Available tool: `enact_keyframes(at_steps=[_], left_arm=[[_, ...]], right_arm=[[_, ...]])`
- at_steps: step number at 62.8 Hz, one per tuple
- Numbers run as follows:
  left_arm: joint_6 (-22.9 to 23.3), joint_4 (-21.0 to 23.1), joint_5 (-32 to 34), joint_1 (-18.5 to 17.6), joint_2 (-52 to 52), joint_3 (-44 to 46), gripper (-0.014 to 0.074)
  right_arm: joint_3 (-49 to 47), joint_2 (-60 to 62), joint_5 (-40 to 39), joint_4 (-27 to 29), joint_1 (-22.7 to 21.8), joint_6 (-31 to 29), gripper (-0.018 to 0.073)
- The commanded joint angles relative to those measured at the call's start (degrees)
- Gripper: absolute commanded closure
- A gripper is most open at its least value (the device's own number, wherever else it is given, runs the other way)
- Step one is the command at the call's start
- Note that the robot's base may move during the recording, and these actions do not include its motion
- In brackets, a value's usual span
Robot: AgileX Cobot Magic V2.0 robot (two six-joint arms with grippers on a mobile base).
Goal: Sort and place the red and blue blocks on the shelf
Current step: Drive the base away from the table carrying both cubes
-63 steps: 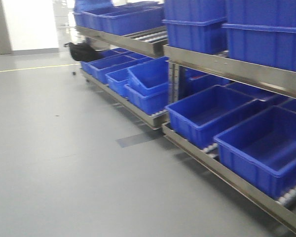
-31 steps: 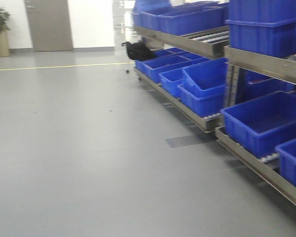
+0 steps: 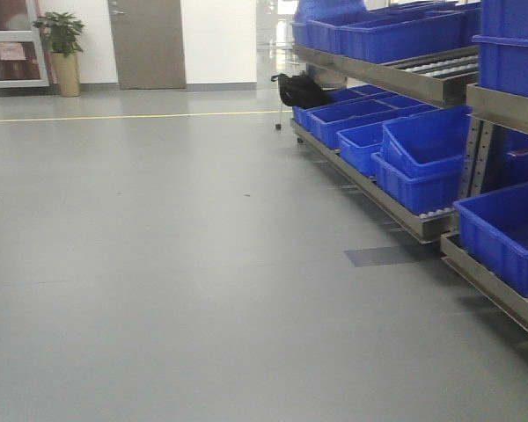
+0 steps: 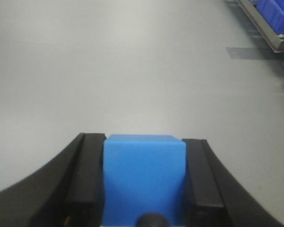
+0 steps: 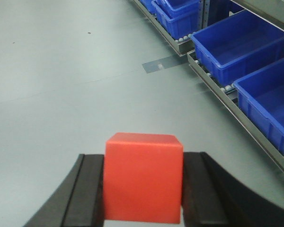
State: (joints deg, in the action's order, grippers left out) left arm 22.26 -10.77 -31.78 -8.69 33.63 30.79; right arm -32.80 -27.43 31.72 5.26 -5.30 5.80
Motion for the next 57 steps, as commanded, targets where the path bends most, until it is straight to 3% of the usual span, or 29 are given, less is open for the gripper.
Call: enact_keyframes(at_steps=[1,57], left_arm=[[0.41,-0.38,4.27,0.07,0.16,1.79,0.0472],[0.41,-0.38,4.27,0.07,0.16,1.79,0.0472]], right_arm=[[-1.78,-0.42,-4.40,-0.40,-0.41,-0.46,0.0503],[-1.78,-0.42,-4.40,-0.40,-0.41,-0.46,0.0503]])
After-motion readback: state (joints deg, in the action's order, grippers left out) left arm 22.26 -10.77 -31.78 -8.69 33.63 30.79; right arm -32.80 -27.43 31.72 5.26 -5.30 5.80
